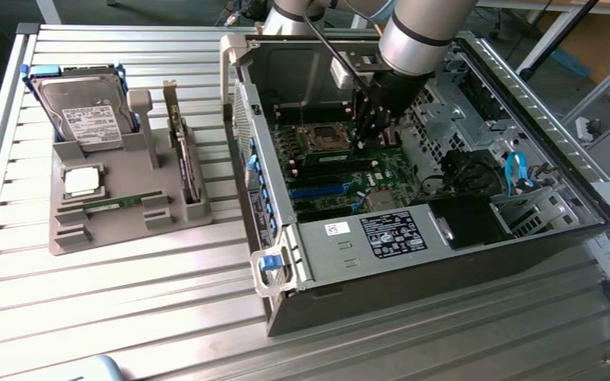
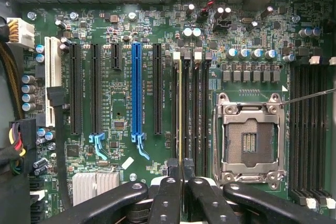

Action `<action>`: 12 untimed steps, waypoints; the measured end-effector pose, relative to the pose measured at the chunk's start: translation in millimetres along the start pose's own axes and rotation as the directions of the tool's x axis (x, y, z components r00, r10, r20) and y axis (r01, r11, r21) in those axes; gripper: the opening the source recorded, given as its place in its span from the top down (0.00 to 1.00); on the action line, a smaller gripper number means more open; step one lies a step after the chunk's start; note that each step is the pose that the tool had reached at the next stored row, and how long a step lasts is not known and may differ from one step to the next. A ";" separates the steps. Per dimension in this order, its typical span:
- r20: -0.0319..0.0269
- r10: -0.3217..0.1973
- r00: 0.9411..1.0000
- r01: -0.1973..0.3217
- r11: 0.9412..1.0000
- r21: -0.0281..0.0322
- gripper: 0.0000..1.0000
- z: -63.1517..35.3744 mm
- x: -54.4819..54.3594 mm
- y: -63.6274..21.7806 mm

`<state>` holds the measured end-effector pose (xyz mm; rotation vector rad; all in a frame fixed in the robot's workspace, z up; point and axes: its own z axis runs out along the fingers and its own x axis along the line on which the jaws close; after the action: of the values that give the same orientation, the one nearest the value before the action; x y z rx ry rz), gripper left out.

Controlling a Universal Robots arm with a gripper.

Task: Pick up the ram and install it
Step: 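Insert the ram into the slot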

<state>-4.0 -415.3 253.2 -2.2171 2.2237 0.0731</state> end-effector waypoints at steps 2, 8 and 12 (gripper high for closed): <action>0.000 0.000 1.000 0.000 1.000 0.000 0.88 0.7 -0.2 0.0; 0.000 0.000 1.000 0.000 1.000 0.000 0.88 4.6 -0.7 0.4; 0.000 0.000 1.000 0.000 1.000 0.000 0.88 6.9 -0.9 0.7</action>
<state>-4.9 -414.1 246.3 -2.2170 2.2233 0.0727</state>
